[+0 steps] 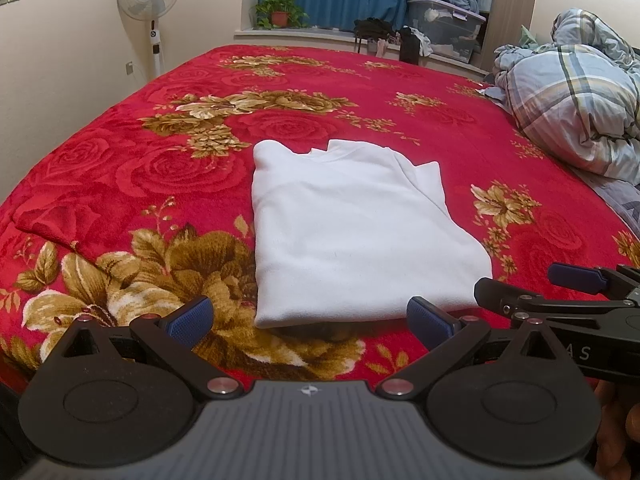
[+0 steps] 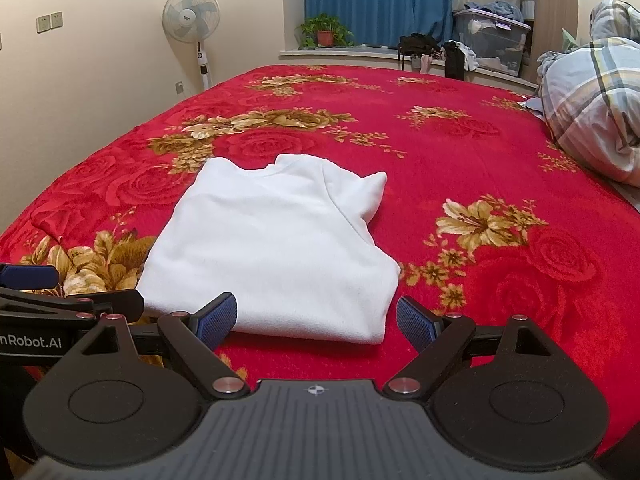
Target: Fold small clothes
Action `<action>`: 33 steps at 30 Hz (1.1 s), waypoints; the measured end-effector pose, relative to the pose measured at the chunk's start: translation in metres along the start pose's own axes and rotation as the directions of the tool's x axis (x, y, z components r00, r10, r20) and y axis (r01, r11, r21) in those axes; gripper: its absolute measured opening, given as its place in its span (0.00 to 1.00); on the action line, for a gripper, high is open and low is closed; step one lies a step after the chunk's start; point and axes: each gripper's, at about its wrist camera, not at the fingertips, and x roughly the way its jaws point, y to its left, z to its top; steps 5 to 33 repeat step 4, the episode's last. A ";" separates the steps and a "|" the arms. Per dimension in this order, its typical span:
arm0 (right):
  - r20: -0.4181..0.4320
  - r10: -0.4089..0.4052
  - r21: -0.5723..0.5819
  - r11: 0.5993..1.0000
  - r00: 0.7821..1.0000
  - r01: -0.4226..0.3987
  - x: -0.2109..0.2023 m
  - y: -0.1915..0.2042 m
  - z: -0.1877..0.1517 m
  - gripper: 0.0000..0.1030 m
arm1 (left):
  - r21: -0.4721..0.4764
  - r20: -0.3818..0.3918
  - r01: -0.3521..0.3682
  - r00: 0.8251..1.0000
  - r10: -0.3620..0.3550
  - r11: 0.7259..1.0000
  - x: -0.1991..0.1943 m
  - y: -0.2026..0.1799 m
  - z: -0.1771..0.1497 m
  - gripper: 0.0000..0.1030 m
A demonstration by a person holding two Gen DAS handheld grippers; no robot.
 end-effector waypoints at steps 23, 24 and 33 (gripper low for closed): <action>0.000 0.000 0.001 1.000 1.000 0.000 0.000 0.000 0.000 0.85 | 0.001 0.001 -0.002 1.000 0.002 1.000 0.001 -0.001 -0.001 1.00; 0.000 0.000 0.001 1.000 1.000 0.000 0.000 0.000 0.000 0.85 | 0.001 0.001 -0.002 1.000 0.002 1.000 0.001 -0.001 -0.001 1.00; 0.000 0.000 0.001 1.000 1.000 0.000 0.000 0.000 0.000 0.85 | 0.001 0.001 -0.002 1.000 0.002 1.000 0.001 -0.001 -0.001 1.00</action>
